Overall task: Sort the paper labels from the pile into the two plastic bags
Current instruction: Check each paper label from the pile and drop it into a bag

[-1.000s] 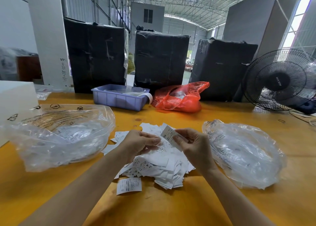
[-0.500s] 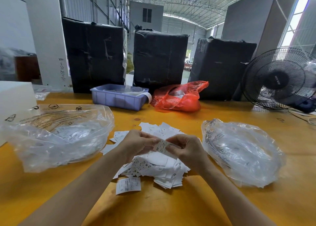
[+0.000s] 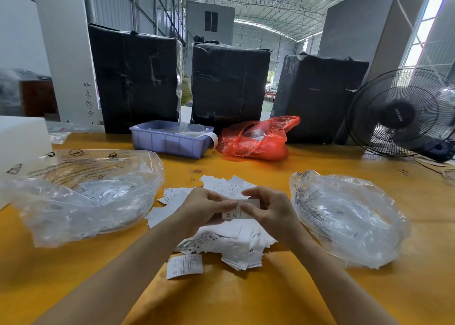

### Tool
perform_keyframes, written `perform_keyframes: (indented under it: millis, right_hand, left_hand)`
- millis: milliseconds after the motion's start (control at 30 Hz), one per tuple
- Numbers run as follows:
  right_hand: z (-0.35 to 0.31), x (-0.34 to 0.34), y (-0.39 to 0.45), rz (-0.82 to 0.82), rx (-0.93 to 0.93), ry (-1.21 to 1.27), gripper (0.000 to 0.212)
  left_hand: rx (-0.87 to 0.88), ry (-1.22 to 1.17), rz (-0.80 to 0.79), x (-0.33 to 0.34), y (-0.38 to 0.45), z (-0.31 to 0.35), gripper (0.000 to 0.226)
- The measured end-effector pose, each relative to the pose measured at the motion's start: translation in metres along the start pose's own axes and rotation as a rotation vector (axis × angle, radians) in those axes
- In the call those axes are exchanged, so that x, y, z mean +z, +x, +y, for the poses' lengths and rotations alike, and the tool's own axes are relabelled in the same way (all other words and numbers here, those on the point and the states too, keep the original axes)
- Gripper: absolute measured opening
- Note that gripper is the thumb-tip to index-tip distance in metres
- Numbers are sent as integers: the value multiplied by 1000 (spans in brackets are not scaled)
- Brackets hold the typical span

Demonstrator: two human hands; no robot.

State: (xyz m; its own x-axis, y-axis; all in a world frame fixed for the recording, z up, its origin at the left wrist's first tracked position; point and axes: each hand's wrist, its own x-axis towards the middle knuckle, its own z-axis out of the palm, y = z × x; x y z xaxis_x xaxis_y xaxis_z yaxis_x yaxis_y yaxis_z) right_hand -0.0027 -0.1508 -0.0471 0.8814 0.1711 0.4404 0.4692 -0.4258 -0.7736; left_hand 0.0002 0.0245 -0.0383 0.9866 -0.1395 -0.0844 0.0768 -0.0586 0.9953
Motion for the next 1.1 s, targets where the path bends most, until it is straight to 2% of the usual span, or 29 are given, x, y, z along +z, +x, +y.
perform_keyframes:
  millis: [167,300,500,800,1100]
  right_hand:
    - [1,-2,1,131,46,142,9]
    - [-1,-3,1,218,19,210,15]
    - [0,2,0,196,-32,153,12]
    - [3,1,1,247,-60,46,10]
    - [-1,-1,0,242,-52,124,10]
  left_hand:
    - [-30,-144,34,-2,1,2,12]
    - [-54,-236,41,-3,1,3,7]
    - [-62,-216,28,-2,3,2,7]
    - [-66,-244,13,-4,1,3,13]
    - [-58,-220,30,-3,-1,5,7]
